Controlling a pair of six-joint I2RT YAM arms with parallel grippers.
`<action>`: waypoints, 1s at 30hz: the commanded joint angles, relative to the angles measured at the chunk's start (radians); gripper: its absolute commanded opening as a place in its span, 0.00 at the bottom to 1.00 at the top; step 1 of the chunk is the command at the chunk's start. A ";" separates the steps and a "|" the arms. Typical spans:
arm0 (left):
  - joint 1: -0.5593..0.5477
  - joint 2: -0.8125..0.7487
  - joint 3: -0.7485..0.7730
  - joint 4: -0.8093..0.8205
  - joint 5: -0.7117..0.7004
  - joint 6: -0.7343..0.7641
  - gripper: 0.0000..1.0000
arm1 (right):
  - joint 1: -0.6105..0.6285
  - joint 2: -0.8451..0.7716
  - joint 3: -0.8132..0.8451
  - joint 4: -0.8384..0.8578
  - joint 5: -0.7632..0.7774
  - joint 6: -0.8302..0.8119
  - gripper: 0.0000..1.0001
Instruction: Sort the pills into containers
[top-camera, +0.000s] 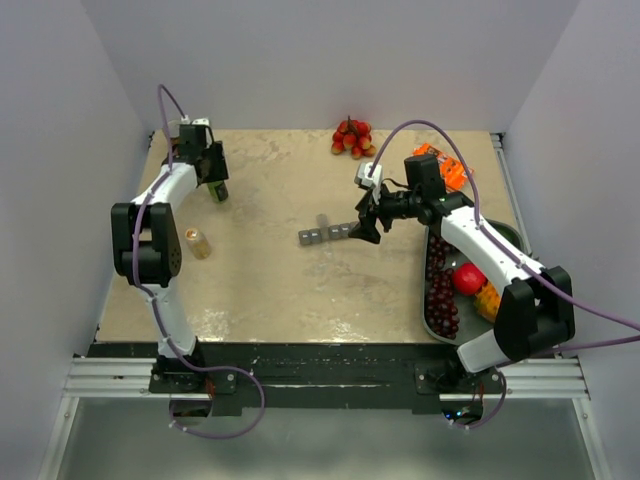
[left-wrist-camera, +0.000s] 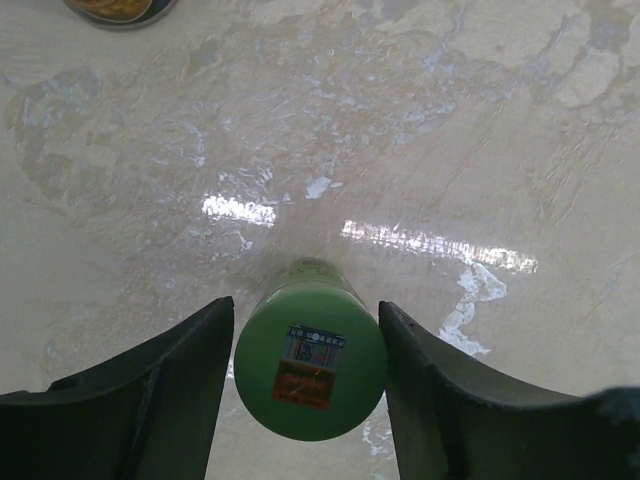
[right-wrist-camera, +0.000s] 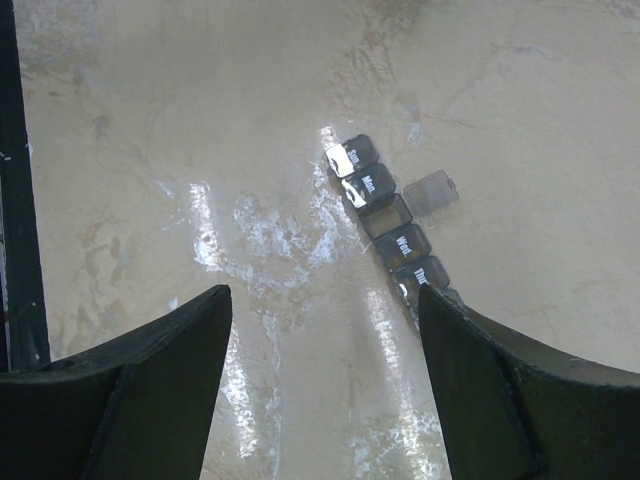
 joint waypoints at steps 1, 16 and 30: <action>-0.003 0.007 0.062 -0.042 -0.019 0.039 0.58 | -0.004 0.008 0.003 0.024 -0.031 0.002 0.78; -0.148 -0.407 -0.202 -0.017 0.497 -0.003 0.00 | -0.003 -0.015 -0.053 -0.062 -0.202 -0.222 0.84; -0.543 -0.647 -0.699 0.602 0.641 -0.418 0.00 | 0.011 -0.114 -0.204 0.260 -0.248 0.134 0.94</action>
